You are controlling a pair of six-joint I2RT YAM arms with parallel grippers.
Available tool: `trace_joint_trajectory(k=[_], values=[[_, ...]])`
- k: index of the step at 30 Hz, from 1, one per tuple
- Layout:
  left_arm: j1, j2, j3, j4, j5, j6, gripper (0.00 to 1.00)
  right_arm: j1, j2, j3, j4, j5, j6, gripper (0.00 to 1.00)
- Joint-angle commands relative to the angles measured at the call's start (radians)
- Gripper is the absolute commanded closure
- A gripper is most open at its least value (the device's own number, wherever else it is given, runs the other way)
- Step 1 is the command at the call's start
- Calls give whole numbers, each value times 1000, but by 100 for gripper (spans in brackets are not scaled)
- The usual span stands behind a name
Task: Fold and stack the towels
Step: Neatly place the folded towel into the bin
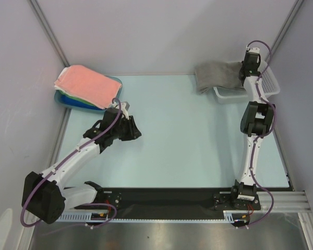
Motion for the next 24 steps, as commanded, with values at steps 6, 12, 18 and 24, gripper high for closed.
trace_joint_trajectory(k=[6, 12, 18, 24], values=[[2, 7, -6, 35, 31, 24, 62, -53, -71, -1, 105, 65, -30, 100], [5, 18, -6, 36, 34, 25, 62, -58, -39, 13, 134, 95, -53, 100], [8, 35, -4, 43, 37, 25, 62, -70, -6, 37, 137, 111, -61, 100], [9, 63, -1, 52, 55, 22, 62, -94, 6, 39, 131, 99, -47, 100]])
